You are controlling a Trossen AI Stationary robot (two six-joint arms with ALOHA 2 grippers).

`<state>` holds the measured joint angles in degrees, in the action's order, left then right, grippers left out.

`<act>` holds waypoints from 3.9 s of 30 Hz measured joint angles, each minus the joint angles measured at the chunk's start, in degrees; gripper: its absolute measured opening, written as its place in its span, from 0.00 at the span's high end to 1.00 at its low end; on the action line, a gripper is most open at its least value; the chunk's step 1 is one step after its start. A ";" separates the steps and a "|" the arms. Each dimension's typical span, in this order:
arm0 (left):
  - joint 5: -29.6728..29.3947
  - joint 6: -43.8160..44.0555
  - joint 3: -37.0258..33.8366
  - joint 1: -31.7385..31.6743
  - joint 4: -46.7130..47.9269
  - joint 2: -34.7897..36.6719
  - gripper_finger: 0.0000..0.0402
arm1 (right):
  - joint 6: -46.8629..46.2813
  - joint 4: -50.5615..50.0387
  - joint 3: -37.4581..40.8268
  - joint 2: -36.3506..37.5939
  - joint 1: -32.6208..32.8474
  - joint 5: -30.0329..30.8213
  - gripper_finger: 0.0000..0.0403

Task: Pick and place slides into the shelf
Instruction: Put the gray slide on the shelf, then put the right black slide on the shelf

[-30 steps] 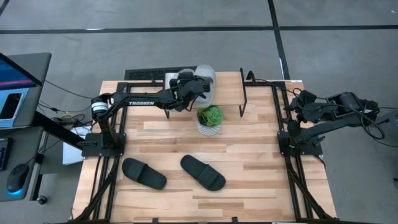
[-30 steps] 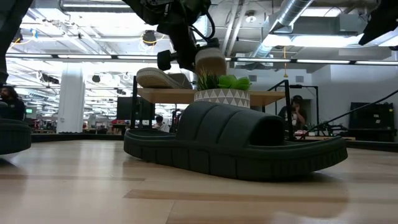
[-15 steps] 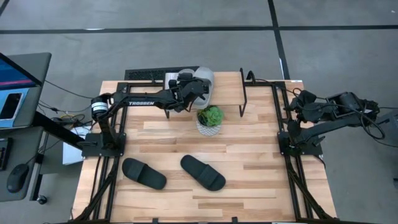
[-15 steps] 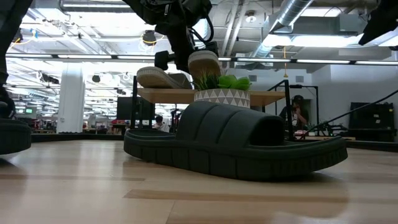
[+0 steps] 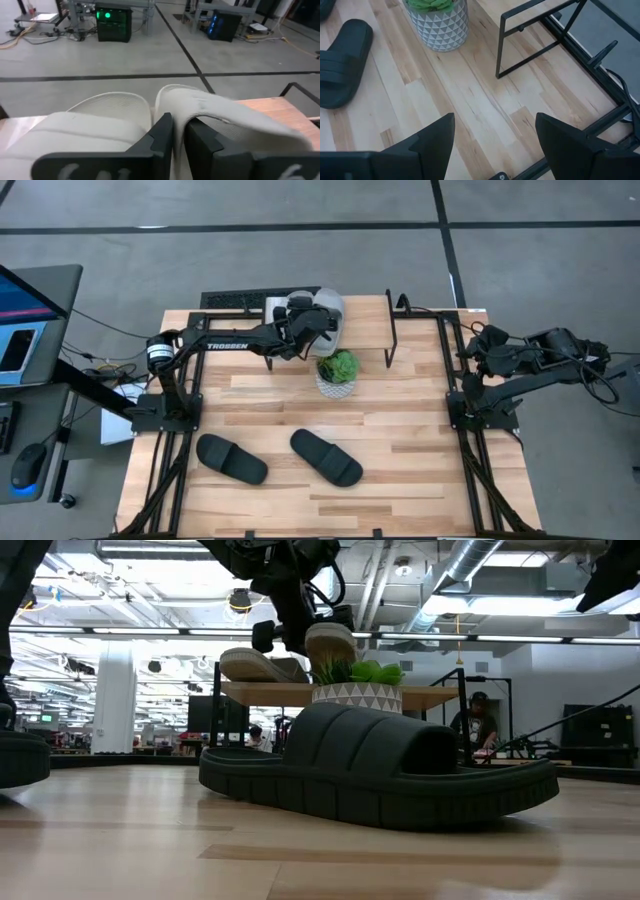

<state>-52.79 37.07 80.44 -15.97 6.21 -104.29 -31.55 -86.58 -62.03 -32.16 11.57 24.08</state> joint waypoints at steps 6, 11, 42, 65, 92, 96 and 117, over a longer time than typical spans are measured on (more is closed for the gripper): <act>1.22 -1.12 0.02 0.00 -1.01 0.04 0.82 | 0.00 0.00 0.00 0.00 0.00 0.00 0.33; 1.52 -1.12 0.02 0.00 -0.96 0.04 0.73 | 0.00 -0.01 -0.01 0.00 0.00 0.00 0.33; 6.80 -5.79 0.09 -0.52 5.06 3.23 0.52 | 0.00 0.01 -0.01 0.00 0.02 -0.26 0.33; 5.70 -21.44 0.01 5.77 -5.65 12.06 0.52 | 1.71 1.63 0.08 0.03 0.01 -0.24 0.33; -25.52 -34.09 0.07 41.59 22.68 40.33 1.00 | 1.55 36.04 5.82 -6.52 -1.85 5.26 0.41; -22.22 -23.87 0.07 45.13 35.71 44.95 1.00 | 2.35 43.31 5.82 -12.97 -2.88 7.69 0.65; -14.75 -5.75 0.07 53.53 62.78 59.04 1.00 | 19.15 56.99 -19.96 -43.90 -19.72 -9.31 1.00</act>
<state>-67.54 31.32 80.51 37.56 68.99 -45.25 -12.40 -29.58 -81.98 -76.06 -8.15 14.76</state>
